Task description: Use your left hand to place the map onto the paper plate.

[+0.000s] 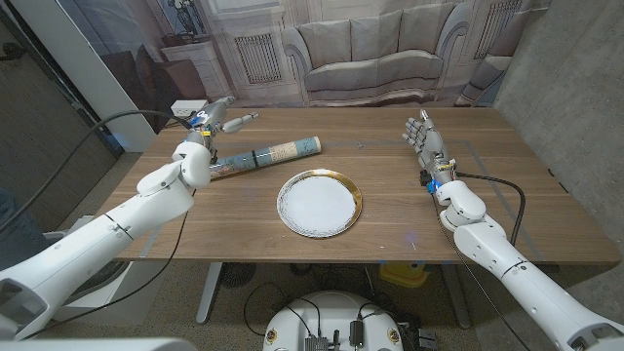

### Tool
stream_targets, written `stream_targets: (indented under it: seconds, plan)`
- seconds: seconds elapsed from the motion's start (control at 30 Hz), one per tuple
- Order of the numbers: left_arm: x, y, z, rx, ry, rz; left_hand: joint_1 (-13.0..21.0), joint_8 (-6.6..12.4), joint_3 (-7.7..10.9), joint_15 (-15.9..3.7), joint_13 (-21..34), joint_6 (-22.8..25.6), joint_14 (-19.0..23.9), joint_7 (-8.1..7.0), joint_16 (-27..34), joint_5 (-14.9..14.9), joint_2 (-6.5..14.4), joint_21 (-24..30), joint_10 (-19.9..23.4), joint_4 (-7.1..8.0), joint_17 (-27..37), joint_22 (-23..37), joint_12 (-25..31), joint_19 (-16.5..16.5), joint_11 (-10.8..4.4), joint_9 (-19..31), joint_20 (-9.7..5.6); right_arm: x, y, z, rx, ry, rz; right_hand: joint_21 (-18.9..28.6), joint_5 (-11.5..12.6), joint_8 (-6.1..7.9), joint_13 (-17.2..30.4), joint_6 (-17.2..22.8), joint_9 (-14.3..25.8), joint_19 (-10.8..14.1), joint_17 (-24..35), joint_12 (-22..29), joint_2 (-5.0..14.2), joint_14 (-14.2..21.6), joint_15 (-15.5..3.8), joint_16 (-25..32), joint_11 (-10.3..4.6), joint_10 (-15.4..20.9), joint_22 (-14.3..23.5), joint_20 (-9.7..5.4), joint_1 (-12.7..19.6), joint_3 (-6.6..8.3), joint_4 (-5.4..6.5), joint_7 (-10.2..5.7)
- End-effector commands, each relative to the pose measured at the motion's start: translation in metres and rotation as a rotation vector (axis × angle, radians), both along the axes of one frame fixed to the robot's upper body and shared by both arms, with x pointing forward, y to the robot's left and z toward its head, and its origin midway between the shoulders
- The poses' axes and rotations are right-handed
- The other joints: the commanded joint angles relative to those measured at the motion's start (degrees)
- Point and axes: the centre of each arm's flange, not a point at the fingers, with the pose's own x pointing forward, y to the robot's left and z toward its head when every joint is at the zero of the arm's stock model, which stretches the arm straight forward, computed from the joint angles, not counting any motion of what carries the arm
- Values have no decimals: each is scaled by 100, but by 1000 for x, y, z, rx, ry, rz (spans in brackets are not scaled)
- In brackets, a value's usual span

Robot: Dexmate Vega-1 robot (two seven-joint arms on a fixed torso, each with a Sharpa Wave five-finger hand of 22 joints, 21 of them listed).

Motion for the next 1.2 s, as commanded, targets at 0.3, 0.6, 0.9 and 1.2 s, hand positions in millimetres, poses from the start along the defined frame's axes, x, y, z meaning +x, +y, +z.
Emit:
stream_targets:
  seconds: [0.3,0.6,0.9,1.2]
  plan:
    - [4,-2,12,39,70,25,46,-33,-40,-33,15,-37,-46,35,-14,60,-29,-64,-52,-33,23,35,-29,-127,3,28,-207,-3,2,7,4,9,-2,-26,-21,9,16,57,9,96,7,-7,19,74,0,1,5,34,20,-211,25,24,-35,19]
    - [5,-8,20,73,99,26,56,-37,-80,-44,16,-35,-30,40,-8,62,-95,-70,-43,-54,21,33,-30,-112,3,28,-190,0,2,8,1,13,0,-44,-22,9,17,64,9,109,7,-10,24,72,-2,-3,-1,33,22,-212,26,23,-40,16]
    - [4,-16,24,118,126,43,111,-54,-136,-44,16,-75,-65,37,-21,71,-216,-86,-90,-111,18,29,-52,-110,-14,28,-170,1,0,11,-2,13,1,-62,-23,9,17,69,9,125,8,-12,32,75,-12,-5,1,38,25,-214,26,21,-43,17]
    - [5,-21,28,150,169,65,328,-84,-189,-77,17,-177,-104,-34,-30,101,-399,-118,-150,-269,11,21,-75,-118,-54,28,-139,2,0,13,-8,17,-2,-82,-23,9,17,72,9,127,7,-22,38,52,6,-16,7,20,27,-214,29,20,-47,12]
